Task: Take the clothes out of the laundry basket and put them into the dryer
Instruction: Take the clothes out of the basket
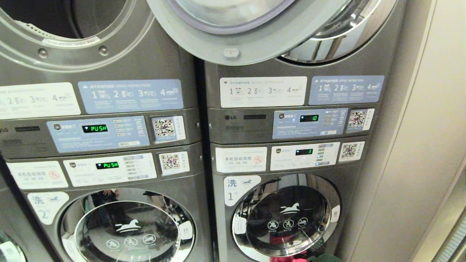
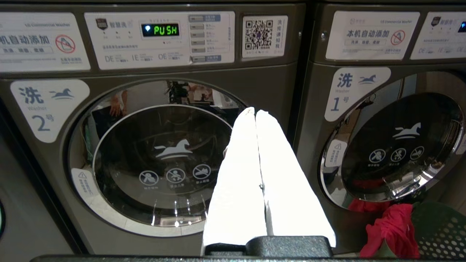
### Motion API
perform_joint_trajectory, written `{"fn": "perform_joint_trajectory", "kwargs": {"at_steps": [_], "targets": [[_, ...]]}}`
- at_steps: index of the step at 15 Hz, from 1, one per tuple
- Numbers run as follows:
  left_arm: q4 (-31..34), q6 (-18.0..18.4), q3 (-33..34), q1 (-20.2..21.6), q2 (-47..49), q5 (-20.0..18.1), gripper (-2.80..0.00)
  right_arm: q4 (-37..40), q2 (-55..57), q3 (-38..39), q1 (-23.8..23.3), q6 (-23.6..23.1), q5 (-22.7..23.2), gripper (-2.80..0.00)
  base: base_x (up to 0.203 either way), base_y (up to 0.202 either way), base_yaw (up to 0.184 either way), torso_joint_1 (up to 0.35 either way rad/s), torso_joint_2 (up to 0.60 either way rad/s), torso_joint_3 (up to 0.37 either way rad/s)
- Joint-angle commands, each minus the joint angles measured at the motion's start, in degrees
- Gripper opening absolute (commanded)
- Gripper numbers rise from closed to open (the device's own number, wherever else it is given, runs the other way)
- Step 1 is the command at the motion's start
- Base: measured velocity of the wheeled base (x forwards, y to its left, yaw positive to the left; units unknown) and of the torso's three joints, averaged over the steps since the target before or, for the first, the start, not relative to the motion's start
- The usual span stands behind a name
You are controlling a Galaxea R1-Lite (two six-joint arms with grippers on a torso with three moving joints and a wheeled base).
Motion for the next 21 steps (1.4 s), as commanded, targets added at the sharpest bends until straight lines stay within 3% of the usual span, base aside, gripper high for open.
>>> {"fn": "perform_joint_trajectory", "kwargs": {"at_steps": [1, 18, 21], "targets": [[0.02, 0.02, 0.01, 0.0, -0.11, 0.01, -2.8, 0.03, -0.11, 0.0, -0.01, 0.0, 0.02, -2.8, 0.0, 0.0, 0.0, -0.227, 0.55, 0.322], [-0.06, 0.02, 0.01, 0.0, -0.11, 0.01, -2.8, -0.07, -0.11, 0.09, 0.0, -0.53, 0.02, -2.8, 0.0, 0.0, 0.0, -0.169, 0.5, 0.331], [-0.06, 0.02, 0.01, 0.0, -0.11, 0.01, -2.8, -0.07, -0.11, 0.09, 0.0, -0.53, 0.03, -2.8, 0.0, 0.0, 0.0, 0.004, 0.06, 0.024]]}}
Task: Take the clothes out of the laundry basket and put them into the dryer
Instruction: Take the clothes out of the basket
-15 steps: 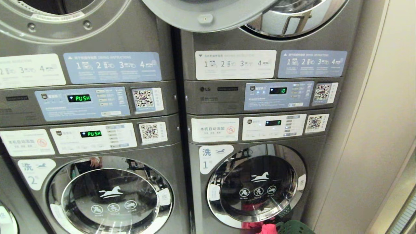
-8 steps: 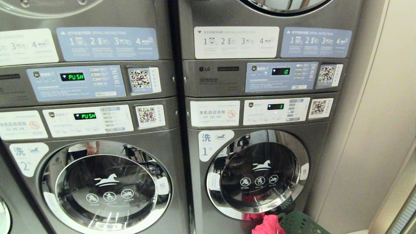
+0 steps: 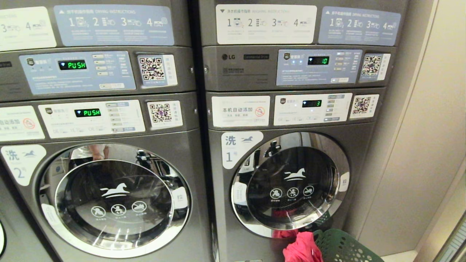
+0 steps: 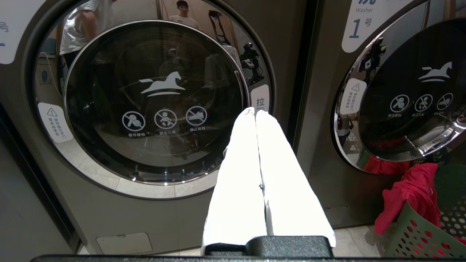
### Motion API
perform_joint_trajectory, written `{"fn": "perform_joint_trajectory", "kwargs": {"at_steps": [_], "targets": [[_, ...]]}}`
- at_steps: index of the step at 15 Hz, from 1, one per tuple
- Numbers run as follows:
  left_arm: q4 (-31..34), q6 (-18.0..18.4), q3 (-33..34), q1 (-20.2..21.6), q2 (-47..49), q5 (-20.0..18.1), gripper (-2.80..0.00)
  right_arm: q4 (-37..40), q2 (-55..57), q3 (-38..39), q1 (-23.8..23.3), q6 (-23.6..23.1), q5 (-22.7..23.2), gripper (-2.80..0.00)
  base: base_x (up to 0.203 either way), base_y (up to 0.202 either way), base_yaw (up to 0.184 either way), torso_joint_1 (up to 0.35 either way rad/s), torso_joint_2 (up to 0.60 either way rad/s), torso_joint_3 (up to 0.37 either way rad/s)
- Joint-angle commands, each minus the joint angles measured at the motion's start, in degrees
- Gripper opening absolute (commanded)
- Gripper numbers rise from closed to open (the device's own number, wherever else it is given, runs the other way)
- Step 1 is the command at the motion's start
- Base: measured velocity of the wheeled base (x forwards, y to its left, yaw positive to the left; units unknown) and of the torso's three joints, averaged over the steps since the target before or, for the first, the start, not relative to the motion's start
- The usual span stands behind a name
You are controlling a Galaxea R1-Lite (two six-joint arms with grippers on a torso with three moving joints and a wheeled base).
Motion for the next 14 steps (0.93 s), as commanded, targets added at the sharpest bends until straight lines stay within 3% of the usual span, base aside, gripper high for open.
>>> {"fn": "perform_joint_trajectory", "kwargs": {"at_steps": [1, 6, 9, 11, 14], "targets": [[-0.02, 0.02, 0.01, 0.0, -0.11, 0.01, -2.8, -0.02, -0.11, 0.09, 0.0, -0.06, 0.18, -2.8, 0.0, 0.0, 0.0, 0.0, 0.0, 0.0], [0.07, 0.02, 0.01, 0.0, -0.11, 0.01, -2.8, -0.02, -0.11, 0.0, 0.0, 1.96, 0.01, -2.8, 0.0, 0.0, 0.0, -0.026, 0.06, 0.065], [0.05, 0.02, 0.01, 0.0, -0.11, 0.01, -2.8, 1.38, -0.02, -0.7, -0.01, -3.15, 0.6, -2.8, 0.0, 0.0, 0.0, -0.007, 0.02, 0.023], [-0.02, 0.02, 0.01, 0.0, -0.11, 0.01, -2.8, 4.22, 2.81, -4.57, -0.06, -3.12, 0.59, -2.8, 0.0, 0.0, 0.0, 0.0, 0.0, 0.0], [-0.02, 0.02, 0.01, 0.0, -0.11, 0.01, -2.8, 12.26, 17.6, -13.05, -0.03, 3.52, 0.89, -2.8, 0.0, 0.0, 0.0, 0.0, 0.0, 0.0]]}}
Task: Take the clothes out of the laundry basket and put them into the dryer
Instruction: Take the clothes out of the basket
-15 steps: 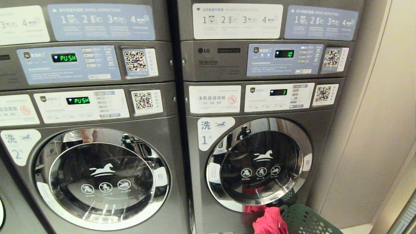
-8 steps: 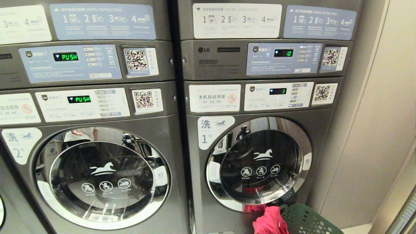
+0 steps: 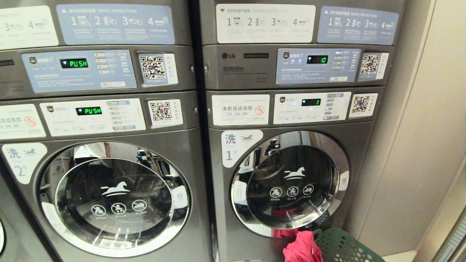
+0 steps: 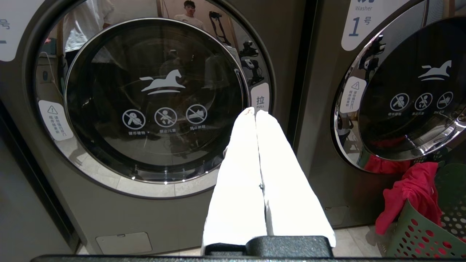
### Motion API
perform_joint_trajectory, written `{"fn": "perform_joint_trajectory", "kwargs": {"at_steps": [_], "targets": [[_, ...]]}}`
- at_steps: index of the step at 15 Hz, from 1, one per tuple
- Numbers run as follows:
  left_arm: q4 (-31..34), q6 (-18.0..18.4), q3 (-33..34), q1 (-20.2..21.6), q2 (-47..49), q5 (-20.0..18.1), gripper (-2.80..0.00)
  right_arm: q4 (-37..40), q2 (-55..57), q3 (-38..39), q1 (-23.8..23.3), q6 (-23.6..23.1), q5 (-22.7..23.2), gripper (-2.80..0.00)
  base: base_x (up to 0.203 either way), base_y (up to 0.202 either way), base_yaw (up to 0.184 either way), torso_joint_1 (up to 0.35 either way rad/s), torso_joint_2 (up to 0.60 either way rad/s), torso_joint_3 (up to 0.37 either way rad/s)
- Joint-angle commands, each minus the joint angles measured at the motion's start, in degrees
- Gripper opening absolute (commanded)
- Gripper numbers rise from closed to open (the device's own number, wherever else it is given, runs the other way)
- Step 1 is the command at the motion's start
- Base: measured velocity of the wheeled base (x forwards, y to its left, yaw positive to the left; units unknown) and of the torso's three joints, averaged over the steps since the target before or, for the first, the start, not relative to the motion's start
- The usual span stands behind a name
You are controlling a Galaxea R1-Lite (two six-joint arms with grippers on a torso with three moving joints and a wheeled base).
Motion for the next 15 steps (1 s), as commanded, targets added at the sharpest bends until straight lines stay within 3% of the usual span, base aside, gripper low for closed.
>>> {"fn": "perform_joint_trajectory", "kwargs": {"at_steps": [1, 4, 6, 11, 15], "targets": [[-0.02, 0.02, 0.01, 0.0, -0.11, 0.01, -2.8, 3.09, 14.2, -4.07, 0.06, 4.14, 0.15, -2.8, 0.0, 0.0, 0.0, 0.0, 0.0, 0.0], [-0.02, 0.02, 0.01, 0.0, -0.11, 0.01, -2.8, 4.74, 33.31, -7.62, 0.92, 8.66, 1.85, -2.8, 0.0, 0.0, 0.0, 0.0, 0.0, 0.0], [-0.02, 0.02, 0.01, 0.0, -0.11, 0.01, -2.8, 1.66, 46.79, -9.82, 1.46, 10.06, 4.1, -2.8, 0.0, 0.0, 0.0, 0.0, 0.0, 0.0], [-0.02, 0.02, 0.01, 0.0, -0.11, 0.01, -2.8, -20.12, 79.7, -13.89, 1.98, 11.68, 7.43, -2.8, 0.0, 0.0, 0.0, 0.0, 0.0, 0.0], [-0.02, 0.02, 0.01, 0.0, -0.11, 0.01, -2.8, -29.34, 99.5, -19.19, 2.32, 13.97, 9.55, -2.8, 0.0, 0.0, 0.0, 0.0, 0.0, 0.0]]}}
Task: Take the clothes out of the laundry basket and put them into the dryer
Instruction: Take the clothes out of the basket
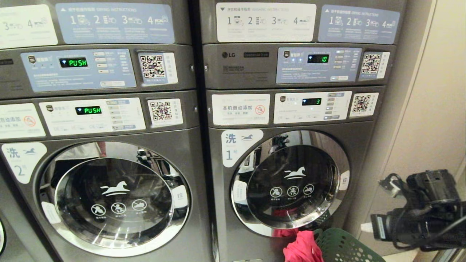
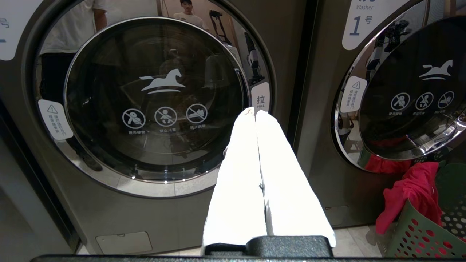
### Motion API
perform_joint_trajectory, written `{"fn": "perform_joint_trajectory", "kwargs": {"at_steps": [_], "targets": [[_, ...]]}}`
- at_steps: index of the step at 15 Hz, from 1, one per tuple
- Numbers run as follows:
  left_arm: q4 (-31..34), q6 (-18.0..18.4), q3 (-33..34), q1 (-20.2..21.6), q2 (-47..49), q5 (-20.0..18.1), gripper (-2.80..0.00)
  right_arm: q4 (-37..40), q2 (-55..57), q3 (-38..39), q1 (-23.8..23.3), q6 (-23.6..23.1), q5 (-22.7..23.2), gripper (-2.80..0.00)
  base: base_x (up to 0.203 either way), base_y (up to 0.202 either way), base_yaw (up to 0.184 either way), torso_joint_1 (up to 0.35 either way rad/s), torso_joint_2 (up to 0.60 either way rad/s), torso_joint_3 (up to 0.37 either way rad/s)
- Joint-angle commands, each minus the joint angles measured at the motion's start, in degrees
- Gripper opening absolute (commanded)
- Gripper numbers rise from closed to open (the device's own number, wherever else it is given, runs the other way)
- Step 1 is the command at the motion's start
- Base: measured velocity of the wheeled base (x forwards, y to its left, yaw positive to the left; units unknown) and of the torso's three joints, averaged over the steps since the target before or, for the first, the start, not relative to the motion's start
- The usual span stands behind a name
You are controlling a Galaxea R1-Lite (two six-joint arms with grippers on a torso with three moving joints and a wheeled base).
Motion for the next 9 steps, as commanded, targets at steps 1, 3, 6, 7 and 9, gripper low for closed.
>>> {"fn": "perform_joint_trajectory", "kwargs": {"at_steps": [1, 3, 6, 7, 9], "targets": [[-0.04, 0.0, 0.01, 0.0, -0.11, 0.01, -2.8, -2.27, 14.63, -3.57, 0.2, 1.43, 0.28, -2.8, 0.0, 0.0, 0.0, 0.0, 0.0, 0.0], [-0.04, 0.0, 0.01, 0.0, -0.1, 0.01, -2.8, -3.87, 21.78, -7.16, 0.27, 3.2, -0.2, -2.8, 0.0, 0.0, 0.0, 0.0, 0.0, 0.0], [-0.02, 0.07, 0.01, 0.0, -0.06, 0.01, -2.8, -5.08, 28.9, -13.97, 0.11, 6.02, -1.47, -2.8, 0.0, 0.0, 0.0, 0.0, 0.0, 0.0], [-0.04, 0.0, 0.01, 0.0, -0.11, 0.01, -2.8, -5.37, 30.39, -16.4, -0.25, 6.15, -2.35, -2.8, 0.0, 0.0, 0.0, 0.0, 0.0, 0.0], [0.02, 0.0, 0.01, 0.0, -0.11, 0.01, -2.8, -4.01, 31.73, -20.84, -0.93, 6.09, -3.43, -2.8, 0.0, 0.0, 0.0, 0.0, 0.0, 0.0]]}}
